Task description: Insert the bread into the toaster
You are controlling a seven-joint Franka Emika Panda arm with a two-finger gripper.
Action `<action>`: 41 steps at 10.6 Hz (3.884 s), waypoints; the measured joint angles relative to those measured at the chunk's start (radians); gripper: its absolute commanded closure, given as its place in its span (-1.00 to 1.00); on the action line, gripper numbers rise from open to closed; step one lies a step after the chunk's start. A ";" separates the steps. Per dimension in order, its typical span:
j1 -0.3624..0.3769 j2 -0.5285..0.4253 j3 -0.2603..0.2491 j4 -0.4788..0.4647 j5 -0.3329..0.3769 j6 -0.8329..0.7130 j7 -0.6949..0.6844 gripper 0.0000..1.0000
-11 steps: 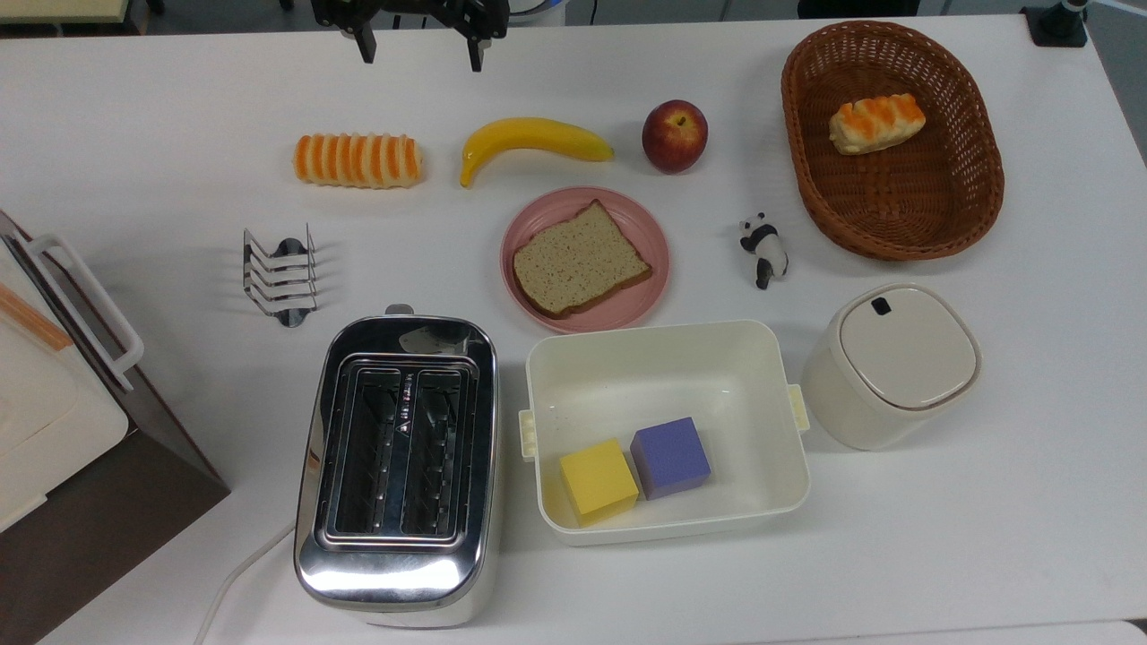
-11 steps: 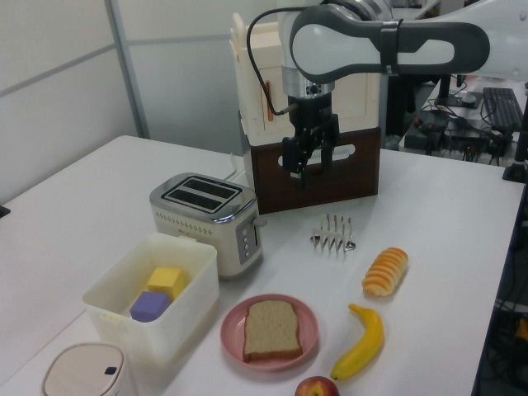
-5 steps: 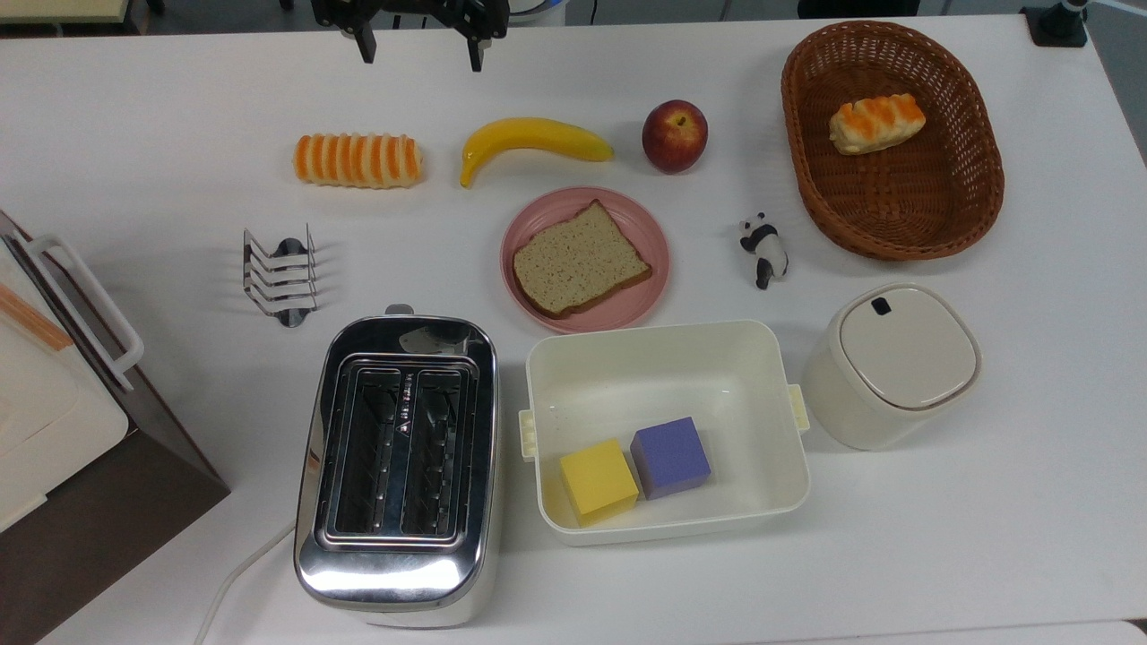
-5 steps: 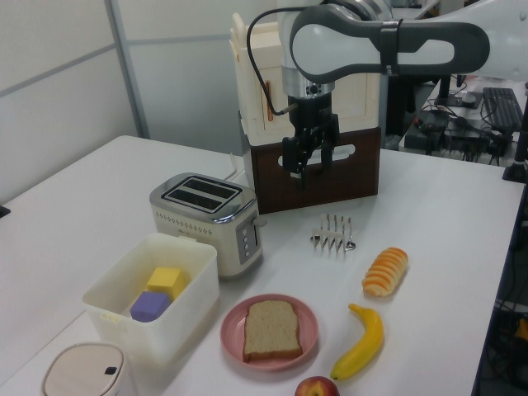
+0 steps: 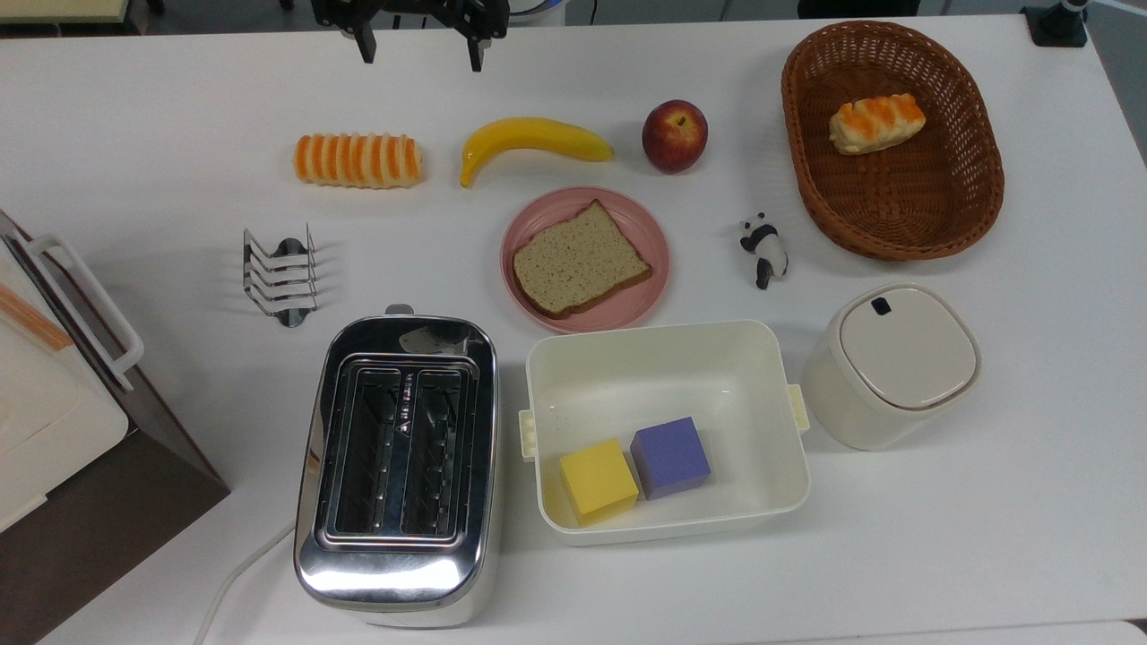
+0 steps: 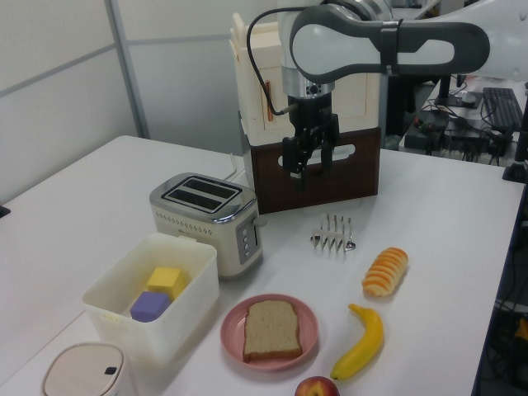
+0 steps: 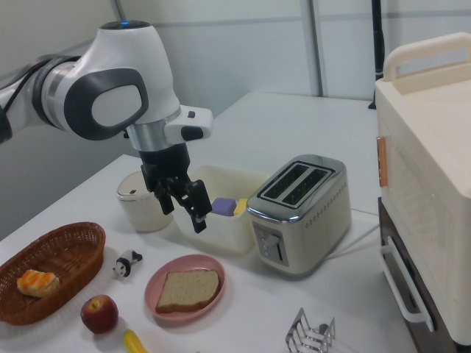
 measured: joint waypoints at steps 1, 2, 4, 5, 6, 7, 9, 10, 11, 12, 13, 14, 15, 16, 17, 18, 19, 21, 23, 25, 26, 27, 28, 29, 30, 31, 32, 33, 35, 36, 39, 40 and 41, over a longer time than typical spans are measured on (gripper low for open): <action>0.000 0.000 0.000 0.000 0.000 0.000 0.000 -1.00; 0.000 0.000 0.000 0.000 0.000 0.000 0.000 -1.00; 0.000 0.001 0.000 0.000 0.000 0.000 0.000 -1.00; -0.001 0.002 0.000 0.000 0.000 0.000 0.000 -1.00; -0.009 0.003 -0.001 0.000 0.000 0.000 0.000 -1.00; -0.022 0.006 -0.001 -0.002 0.000 0.000 0.000 -1.00; -0.049 0.026 -0.002 -0.003 0.000 0.033 -0.001 -1.00; -0.071 0.037 -0.003 -0.003 0.000 0.051 -0.003 -1.00; -0.095 0.045 -0.004 -0.003 0.000 0.055 -0.031 -1.00; -0.118 0.052 -0.005 -0.003 0.000 0.055 -0.081 -1.00; -0.143 0.059 -0.006 -0.003 0.000 0.056 -0.144 -1.00; -0.169 0.066 -0.008 -0.003 0.000 0.068 -0.202 -1.00; -0.192 0.076 -0.008 -0.004 0.000 0.097 -0.246 -1.00; -0.212 0.090 -0.009 -0.004 0.000 0.122 -0.295 -1.00; -0.231 0.106 -0.010 -0.005 0.000 0.146 -0.349 -1.00; -0.251 0.129 -0.010 -0.005 0.000 0.177 -0.396 -1.00; -0.265 0.156 -0.011 -0.006 -0.001 0.202 -0.423 -1.00; -0.273 0.220 -0.011 -0.008 -0.023 0.252 -0.450 -0.85; -0.272 0.275 -0.009 -0.009 -0.049 0.289 -0.451 -0.63; -0.270 0.314 -0.007 -0.017 -0.060 0.331 -0.452 -0.36; -0.269 0.329 -0.006 -0.023 -0.065 0.351 -0.452 -0.13; -0.269 0.339 -0.004 -0.027 -0.073 0.361 -0.452 -0.12; -0.269 0.345 -0.004 -0.028 -0.077 0.363 -0.452 -0.12; -0.269 0.344 -0.004 -0.028 -0.077 0.363 -0.452 -0.07; -0.268 0.341 -0.002 -0.024 -0.077 0.364 -0.452 -0.02; -0.267 0.333 0.002 -0.013 -0.077 0.366 -0.452 -0.02; -0.257 0.314 0.005 0.006 -0.077 0.366 -0.452 -0.02; -0.241 0.290 0.008 0.027 -0.069 0.361 -0.452 -0.02; -0.205 0.252 0.011 0.087 -0.008 0.354 -0.433 -0.02; -0.181 0.243 0.012 0.117 0.008 0.354 -0.385 -0.01; -0.096 0.248 0.013 0.152 0.013 0.447 -0.210 0.05; -0.068 0.264 0.014 0.152 0.013 0.506 -0.148 0.06; -0.046 0.288 0.014 0.152 0.011 0.548 -0.112 0.06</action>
